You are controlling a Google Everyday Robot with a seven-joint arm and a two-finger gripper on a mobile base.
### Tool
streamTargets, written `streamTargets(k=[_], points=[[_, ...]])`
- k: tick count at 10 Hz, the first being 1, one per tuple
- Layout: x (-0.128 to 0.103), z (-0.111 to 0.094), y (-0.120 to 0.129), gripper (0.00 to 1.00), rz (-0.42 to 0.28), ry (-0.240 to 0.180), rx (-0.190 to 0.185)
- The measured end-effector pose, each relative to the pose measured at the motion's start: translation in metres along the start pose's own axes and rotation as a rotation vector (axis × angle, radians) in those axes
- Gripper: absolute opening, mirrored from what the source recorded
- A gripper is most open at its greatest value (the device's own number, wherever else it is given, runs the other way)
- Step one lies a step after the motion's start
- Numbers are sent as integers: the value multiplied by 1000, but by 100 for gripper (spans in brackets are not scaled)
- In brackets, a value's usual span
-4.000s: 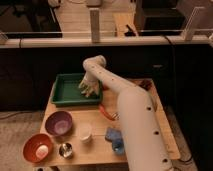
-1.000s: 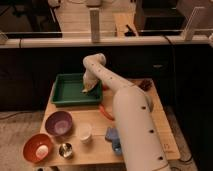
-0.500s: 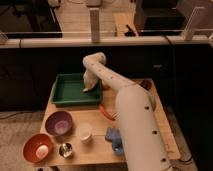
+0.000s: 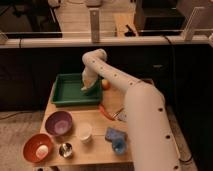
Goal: Place banana in paper cup
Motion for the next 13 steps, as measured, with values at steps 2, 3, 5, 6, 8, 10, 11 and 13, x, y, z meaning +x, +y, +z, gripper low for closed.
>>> streamTargets(k=[2,3,5,6,8,10,11,13], points=[[-21,-18,2,0,-22,-10,7],[-34,-29,4,0,-43,-17,5],[-54,-40,7,0,-82,-32,3],[-63,-44,6,0,-119,-41,-3],[-75,-50,2,0,-194,-64,-15],[-86,-59,2,0,-239,-94,6],[-91,-64,6,0,-243,-108,29],[-113,-73,13,0,-267,-136,63]])
